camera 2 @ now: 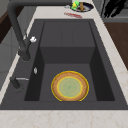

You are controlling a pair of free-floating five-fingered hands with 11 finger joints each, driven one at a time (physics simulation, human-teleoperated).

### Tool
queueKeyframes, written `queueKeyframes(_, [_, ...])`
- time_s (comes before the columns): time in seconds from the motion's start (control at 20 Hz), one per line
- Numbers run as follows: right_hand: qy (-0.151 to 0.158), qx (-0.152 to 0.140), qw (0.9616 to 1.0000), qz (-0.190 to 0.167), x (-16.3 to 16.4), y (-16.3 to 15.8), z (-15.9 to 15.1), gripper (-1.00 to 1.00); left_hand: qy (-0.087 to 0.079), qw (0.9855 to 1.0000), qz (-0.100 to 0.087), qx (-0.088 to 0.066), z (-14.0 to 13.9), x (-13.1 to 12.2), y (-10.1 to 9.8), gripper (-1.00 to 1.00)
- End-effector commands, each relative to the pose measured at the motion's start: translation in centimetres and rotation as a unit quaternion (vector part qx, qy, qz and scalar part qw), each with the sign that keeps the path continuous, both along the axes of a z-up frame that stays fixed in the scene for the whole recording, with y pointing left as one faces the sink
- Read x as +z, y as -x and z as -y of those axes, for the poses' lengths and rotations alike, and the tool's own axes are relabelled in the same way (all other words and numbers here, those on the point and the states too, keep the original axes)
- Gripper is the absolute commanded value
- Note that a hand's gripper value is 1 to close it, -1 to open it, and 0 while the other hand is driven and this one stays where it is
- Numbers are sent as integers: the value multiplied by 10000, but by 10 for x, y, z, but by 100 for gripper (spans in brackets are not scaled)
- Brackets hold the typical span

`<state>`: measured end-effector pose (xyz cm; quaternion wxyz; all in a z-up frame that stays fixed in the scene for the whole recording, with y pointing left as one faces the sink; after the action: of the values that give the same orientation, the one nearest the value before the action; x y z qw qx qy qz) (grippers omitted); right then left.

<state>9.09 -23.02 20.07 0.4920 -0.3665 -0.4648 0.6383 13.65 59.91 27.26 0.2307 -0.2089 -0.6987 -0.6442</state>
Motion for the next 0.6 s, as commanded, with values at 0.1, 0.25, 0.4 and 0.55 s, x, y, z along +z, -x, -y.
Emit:
queueKeyframes(0.1, [0,0,10000,0,0,0,0,0,-160,9988,-436,-124,29,17,12,-100])
queueKeyframes(0.25, [0,0,10000,0,0,0,0,0,-202,9987,-465,-96,44,27,12,-100])
queueKeyframes(0.4, [0,0,10000,0,0,0,0,0,-260,9985,-482,-38,62,32,15,-100])
queueKeyframes(0.55, [0,0,10000,0,0,0,0,0,-293,9982,-529,-14,79,33,20,-100])
